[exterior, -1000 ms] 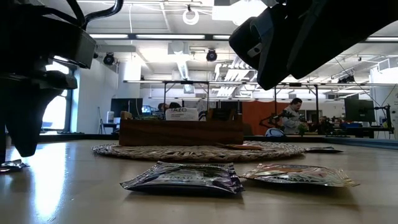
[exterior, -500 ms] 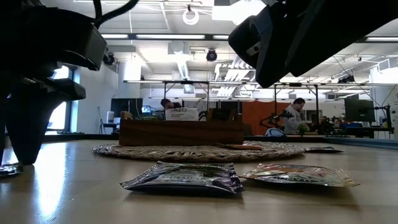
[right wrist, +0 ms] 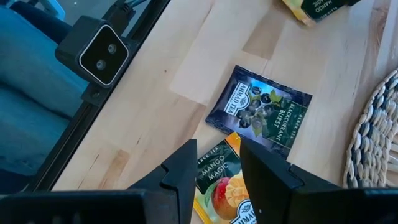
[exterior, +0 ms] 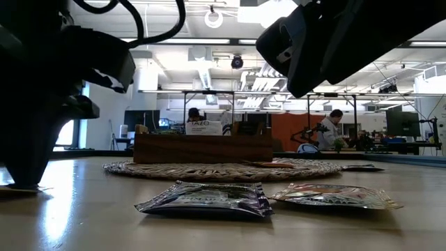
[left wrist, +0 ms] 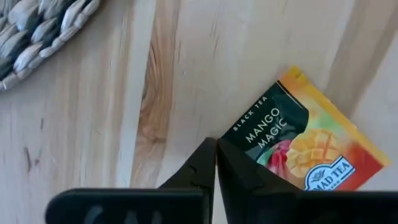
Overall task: Pick & Place Tea
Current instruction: Put the yellow tea bag into the right section of the brown wooden organizer
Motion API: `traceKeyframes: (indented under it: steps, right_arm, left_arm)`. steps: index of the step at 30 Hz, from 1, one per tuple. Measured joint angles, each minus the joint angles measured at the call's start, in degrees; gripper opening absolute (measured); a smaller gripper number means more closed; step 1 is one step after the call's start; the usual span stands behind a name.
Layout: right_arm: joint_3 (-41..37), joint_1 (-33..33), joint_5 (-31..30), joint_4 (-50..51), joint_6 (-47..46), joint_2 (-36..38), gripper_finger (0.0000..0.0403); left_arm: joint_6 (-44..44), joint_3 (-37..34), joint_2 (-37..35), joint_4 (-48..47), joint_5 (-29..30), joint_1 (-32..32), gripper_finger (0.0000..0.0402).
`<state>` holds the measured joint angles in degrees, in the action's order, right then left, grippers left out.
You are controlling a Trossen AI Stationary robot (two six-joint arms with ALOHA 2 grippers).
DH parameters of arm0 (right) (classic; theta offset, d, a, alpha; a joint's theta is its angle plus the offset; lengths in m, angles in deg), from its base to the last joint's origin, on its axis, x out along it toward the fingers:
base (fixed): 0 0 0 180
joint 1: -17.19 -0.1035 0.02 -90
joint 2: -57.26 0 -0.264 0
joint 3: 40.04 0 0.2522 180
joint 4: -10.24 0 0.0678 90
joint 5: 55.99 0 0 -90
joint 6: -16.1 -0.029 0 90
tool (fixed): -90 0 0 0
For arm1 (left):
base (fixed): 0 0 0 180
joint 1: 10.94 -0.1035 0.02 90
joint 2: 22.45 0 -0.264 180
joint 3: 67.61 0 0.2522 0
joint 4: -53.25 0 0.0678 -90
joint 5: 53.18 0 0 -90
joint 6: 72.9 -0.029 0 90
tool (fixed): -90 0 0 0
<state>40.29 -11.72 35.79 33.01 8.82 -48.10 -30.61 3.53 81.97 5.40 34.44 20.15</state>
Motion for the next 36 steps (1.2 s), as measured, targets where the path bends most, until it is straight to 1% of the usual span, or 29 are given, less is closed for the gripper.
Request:
traceKeyframes:
  steps: [3,7,10,12,14,16,17,18,22,24,26,29,30,31,34,36]
  right_arm:
    - [0.0,0.0,0.1,1.5,0.0,0.0,0.0119]
    - [0.0,0.0,0.0,3.9,-0.7,0.0,0.0119]
    - [0.0,0.0,0.0,3.1,-1.1,0.0,0.0119]
    - [0.0,0.0,-1.4,-1.3,1.2,0.0,0.0119]
    - [0.0,0.0,-5.5,-7.9,4.2,-0.3,0.0119]
    - [0.0,0.0,-10.1,-15.9,5.0,-1.4,0.0119]
    - [0.1,0.0,-10.9,-19.6,4.7,-2.4,0.0119]
    - [0.1,0.0,-10.3,-22.9,4.6,-3.6,0.0119]
    - [0.1,0.0,-7.8,-36.0,4.8,-9.8,0.0114]
    - [0.9,0.1,-7.7,-42.6,4.8,-12.8,0.0101]
    - [2.5,0.1,-7.6,-46.5,4.8,-15.6,0.0077]
    - [6.1,0.1,-9.8,-46.5,4.7,-19.7,0.0025]
    - [7.5,0.2,-10.8,-46.1,4.7,-21.0,0.0013]
    - [9.0,0.2,-11.3,-46.0,4.8,-22.4,0.0008]
    - [14.2,0.2,-12.6,-42.3,4.7,-25.9,0.0013]
    - [17.6,0.0,-15.3,-38.6,3.7,-28.1,0.0006]
  left_arm:
    - [1.2,1.5,-0.1,-1.5,-0.2,-0.4,0.0016]
    - [1.5,4.6,0.1,-4.2,0.4,-0.4,0.0003]
    - [1.3,6.8,0.3,-6.4,0.4,-0.3,0.0007]
    - [0.5,7.5,0.4,-7.4,-1.5,-0.3,0.0010]
    - [-0.6,7.7,0.3,-7.4,-2.3,-0.3,0.0011]
    - [-1.3,7.7,0.3,-7.5,-2.5,-0.3,0.0014]
    - [-1.4,7.7,0.3,-7.5,-2.5,-0.3,0.0017]
    - [-1.5,7.8,0.3,-7.6,-2.5,-0.3,0.0020]
    - [-1.5,7.8,0.2,-7.9,-2.7,-0.4,0.0049]
    - [-1.5,7.9,0.2,-7.9,-2.6,-0.3,0.0072]
    - [-1.5,7.9,0.1,-8.1,-2.3,-0.3,0.0096]
    - [-1.5,7.9,0.1,-8.4,-2.5,-0.3,0.0130]
    - [-1.5,7.9,0.1,-8.6,-2.7,-0.3,0.0140]
    - [-1.6,7.9,0.1,-8.9,-2.6,-0.3,0.0150]
    - [-2.9,7.8,0.1,-10.0,-2.7,-0.3,0.0174]
    - [-3.0,7.3,0.1,-9.5,-2.7,-0.3,0.0186]
